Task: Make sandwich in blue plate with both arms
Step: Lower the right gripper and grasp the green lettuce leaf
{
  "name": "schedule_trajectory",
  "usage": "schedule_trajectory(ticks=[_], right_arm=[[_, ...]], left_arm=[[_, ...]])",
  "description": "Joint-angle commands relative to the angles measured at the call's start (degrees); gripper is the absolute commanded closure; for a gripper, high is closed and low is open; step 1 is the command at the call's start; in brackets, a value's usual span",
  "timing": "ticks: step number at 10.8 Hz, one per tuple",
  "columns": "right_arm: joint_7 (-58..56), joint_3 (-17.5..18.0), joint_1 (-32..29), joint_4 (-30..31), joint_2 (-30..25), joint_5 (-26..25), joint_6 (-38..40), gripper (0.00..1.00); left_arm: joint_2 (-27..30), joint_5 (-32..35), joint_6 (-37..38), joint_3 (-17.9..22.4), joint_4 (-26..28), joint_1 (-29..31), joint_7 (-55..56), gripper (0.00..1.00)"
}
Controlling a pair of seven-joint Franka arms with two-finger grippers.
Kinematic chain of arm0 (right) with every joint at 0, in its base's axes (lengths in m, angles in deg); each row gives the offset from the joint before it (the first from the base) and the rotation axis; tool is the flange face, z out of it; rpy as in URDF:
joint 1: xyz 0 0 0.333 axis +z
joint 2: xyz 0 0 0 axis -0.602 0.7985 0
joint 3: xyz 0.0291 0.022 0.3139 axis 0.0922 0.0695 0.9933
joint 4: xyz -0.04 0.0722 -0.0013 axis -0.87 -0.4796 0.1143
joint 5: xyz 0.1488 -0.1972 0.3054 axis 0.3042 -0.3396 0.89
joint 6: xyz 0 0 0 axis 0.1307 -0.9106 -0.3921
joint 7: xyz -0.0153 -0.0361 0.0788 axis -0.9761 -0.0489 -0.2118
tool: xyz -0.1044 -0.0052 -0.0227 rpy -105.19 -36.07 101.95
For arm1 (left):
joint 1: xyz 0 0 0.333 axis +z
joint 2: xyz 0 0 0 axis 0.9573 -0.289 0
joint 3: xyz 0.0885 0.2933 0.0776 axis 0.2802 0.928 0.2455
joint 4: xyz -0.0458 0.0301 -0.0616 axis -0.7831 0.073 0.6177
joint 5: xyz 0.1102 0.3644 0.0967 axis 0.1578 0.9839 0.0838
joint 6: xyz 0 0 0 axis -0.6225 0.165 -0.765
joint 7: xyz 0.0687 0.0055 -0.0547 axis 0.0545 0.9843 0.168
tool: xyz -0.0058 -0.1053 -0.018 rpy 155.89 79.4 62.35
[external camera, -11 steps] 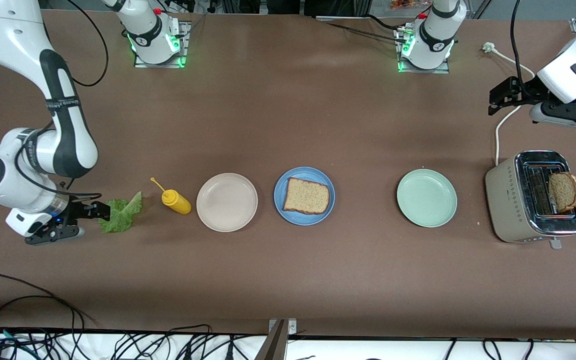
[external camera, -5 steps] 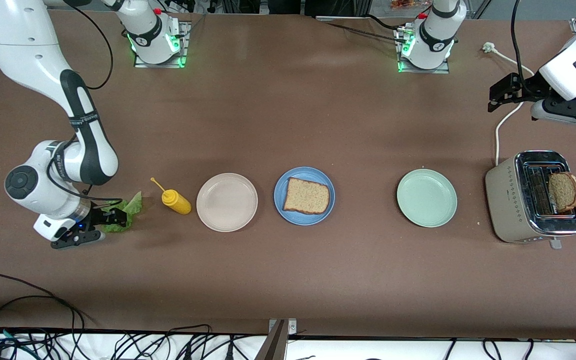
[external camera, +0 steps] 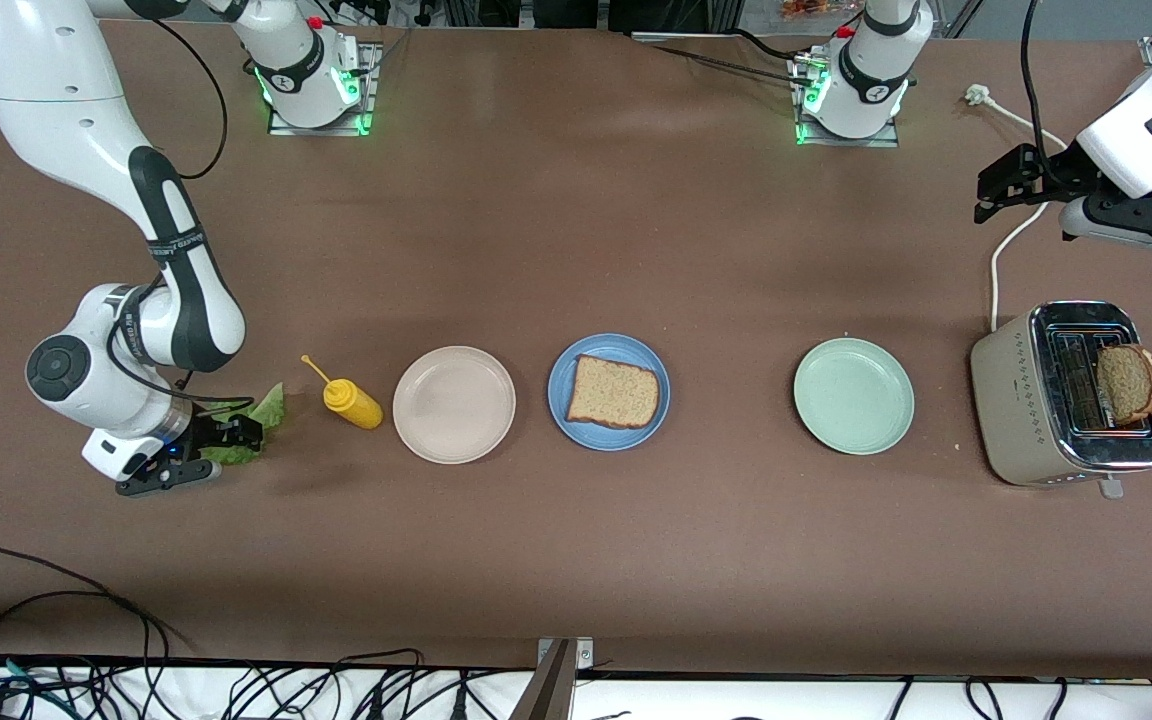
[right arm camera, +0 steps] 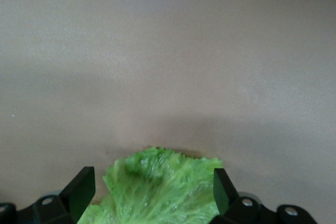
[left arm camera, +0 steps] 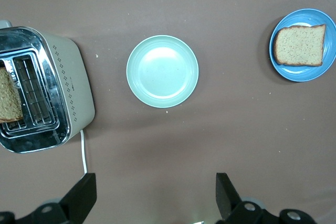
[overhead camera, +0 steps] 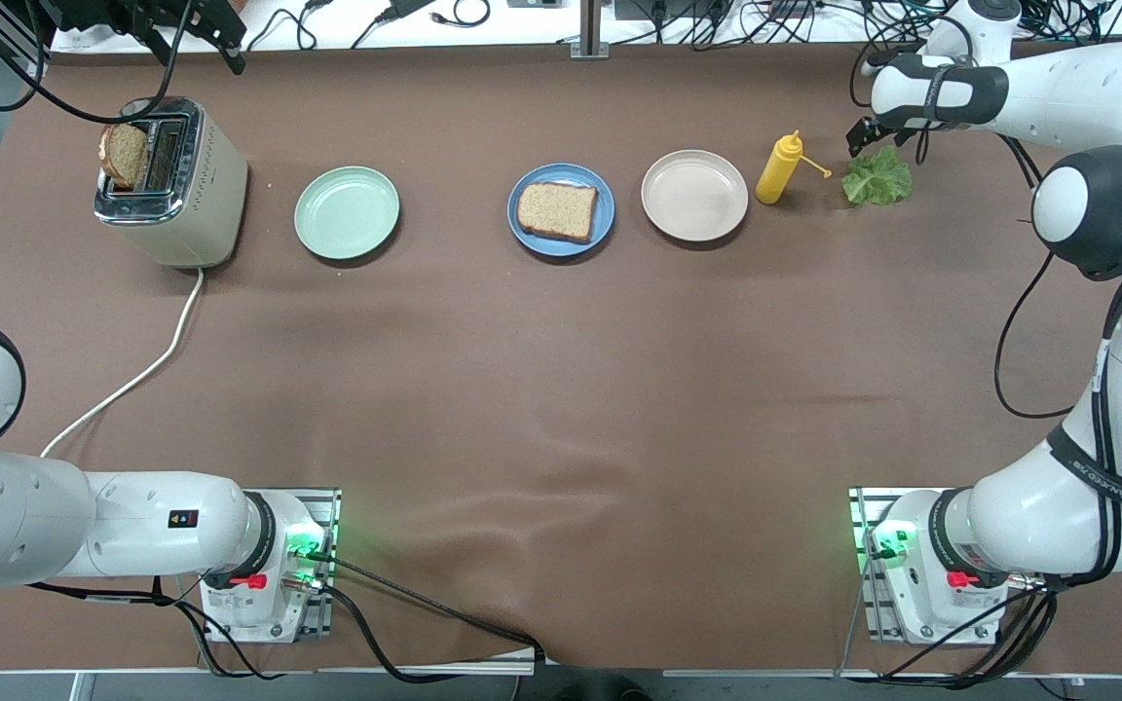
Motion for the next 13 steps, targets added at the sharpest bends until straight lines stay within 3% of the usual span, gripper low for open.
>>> schedule_trajectory(ticks=[1, 5, 7, 13], right_arm=[[-2.8, 0.5, -0.8, 4.4, -1.7, 1.2, -2.1, 0.07], [-6.6, 0.5, -1.4, 6.5, -2.9, 1.3, -2.8, 0.51], [-8.3, 0.5, -1.4, 6.5, -2.9, 1.3, -2.3, 0.98], [-8.3, 1.2, -1.4, 6.9, -7.2, 1.2, 1.6, 1.00]], left_arm=[[-0.9, -0.9, 1.5, -0.2, -2.0, 0.2, 0.0, 0.00], [-0.9, -0.9, 1.4, -0.3, -2.0, 0.2, 0.0, 0.00], [-0.9, -0.9, 1.4, -0.1, -2.1, 0.2, -0.1, 0.00], [-0.9, -0.8, 1.4, -0.3, -2.2, 0.1, 0.1, 0.00]])
